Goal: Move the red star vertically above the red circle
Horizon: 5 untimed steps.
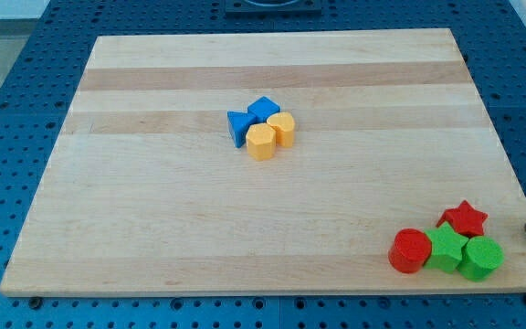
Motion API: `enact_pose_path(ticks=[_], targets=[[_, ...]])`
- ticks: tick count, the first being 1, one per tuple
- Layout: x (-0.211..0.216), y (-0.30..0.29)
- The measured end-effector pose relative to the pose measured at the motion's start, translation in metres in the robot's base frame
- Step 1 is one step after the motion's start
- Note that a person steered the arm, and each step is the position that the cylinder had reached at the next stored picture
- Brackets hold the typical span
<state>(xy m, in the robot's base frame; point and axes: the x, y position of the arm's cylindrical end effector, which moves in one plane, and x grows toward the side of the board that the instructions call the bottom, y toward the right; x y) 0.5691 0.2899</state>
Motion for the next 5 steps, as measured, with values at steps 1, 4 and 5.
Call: enact_pose_path(ticks=[1,4,5], targets=[[0.003,-0.023],[0.0,-0.053],[0.0,-0.072]])
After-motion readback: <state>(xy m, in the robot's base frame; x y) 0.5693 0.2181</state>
